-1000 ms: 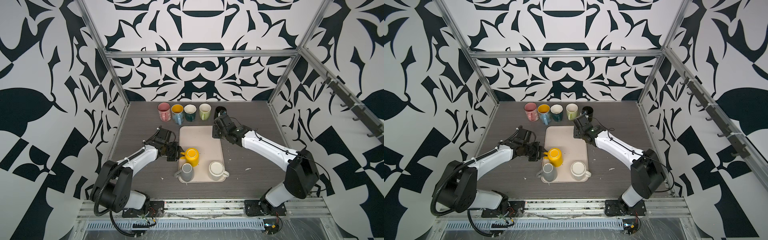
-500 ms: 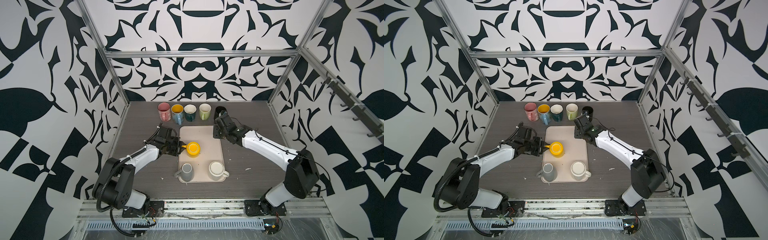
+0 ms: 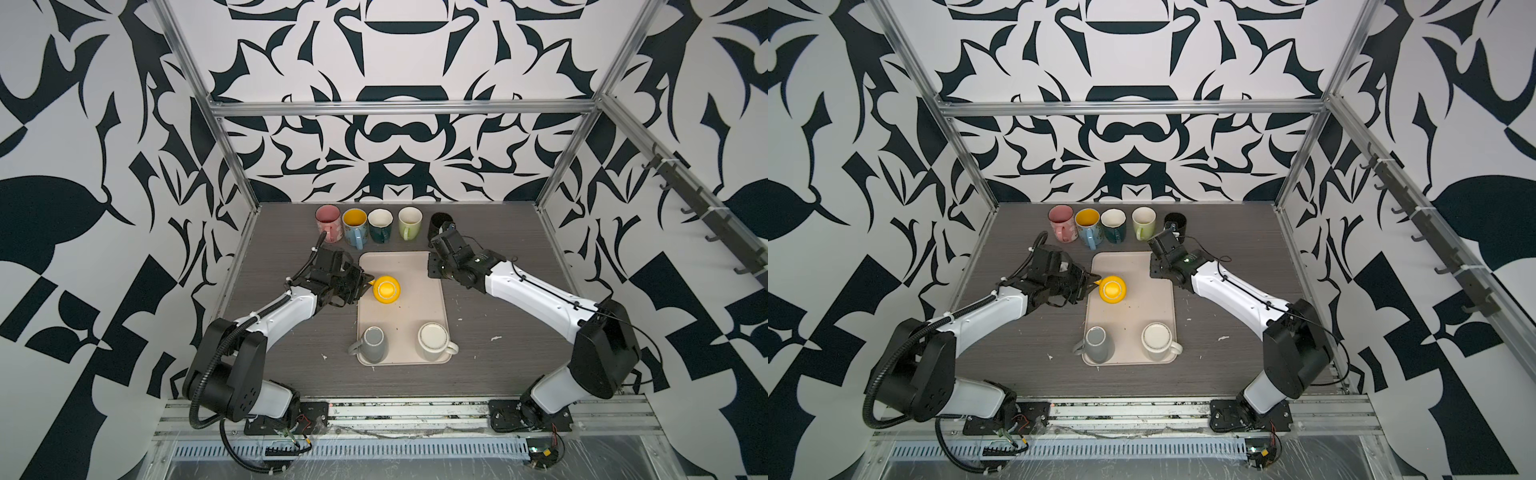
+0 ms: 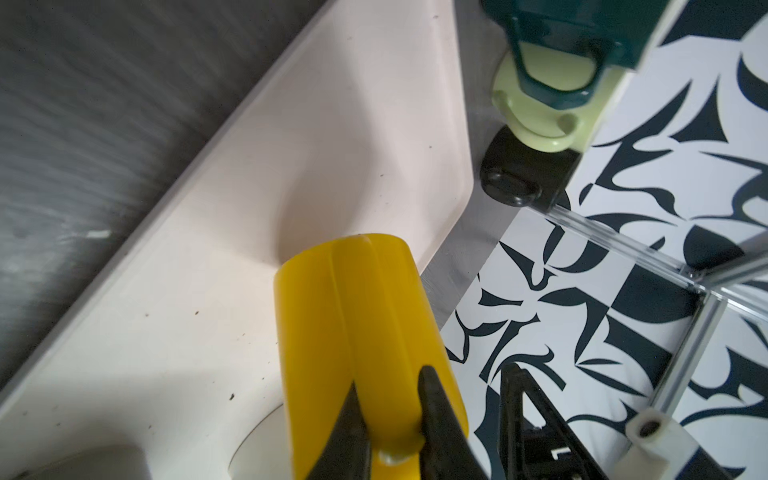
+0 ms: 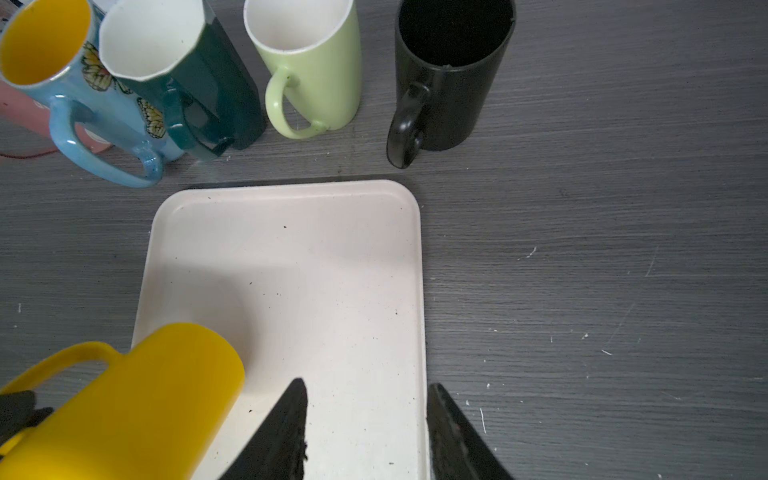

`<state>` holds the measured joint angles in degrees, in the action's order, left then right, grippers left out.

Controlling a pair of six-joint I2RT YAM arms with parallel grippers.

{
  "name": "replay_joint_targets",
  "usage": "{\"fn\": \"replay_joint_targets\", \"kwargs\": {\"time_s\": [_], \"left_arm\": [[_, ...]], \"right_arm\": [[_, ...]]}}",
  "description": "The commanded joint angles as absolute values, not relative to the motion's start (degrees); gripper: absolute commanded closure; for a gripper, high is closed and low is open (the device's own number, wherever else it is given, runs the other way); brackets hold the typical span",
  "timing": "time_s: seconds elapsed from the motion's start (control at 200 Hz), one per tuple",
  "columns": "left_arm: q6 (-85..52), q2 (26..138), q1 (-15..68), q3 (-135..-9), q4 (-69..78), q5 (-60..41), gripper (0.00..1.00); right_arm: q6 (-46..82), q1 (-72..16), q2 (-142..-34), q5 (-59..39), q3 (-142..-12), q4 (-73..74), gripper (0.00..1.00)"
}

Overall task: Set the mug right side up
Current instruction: 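Close the left gripper on the yellow mug's handle and lift it, then rotate the yellow mug upright with the left gripper while the right gripper approaches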

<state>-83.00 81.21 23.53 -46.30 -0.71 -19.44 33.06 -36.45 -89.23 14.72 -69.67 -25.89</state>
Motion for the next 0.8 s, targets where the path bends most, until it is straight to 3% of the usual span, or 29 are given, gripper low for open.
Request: {"fn": "replay_joint_targets", "kwargs": {"time_s": [0.0,0.525,0.795], "left_arm": [[-71.56,76.56,24.25,-50.31,2.31,-17.19,1.0],[-31.26,65.09,36.03,-48.27,3.97,6.07,1.0],[-12.79,63.76,45.83,-44.51,14.64,18.72,1.0]], "right_arm": [[33.25,-36.21,-86.11,14.92,-69.76,-25.7,0.5],[28.37,-36.25,-83.51,11.64,-74.24,-27.0,0.5],[26.73,-35.53,-80.8,8.13,-75.91,-27.11,0.5]]}}
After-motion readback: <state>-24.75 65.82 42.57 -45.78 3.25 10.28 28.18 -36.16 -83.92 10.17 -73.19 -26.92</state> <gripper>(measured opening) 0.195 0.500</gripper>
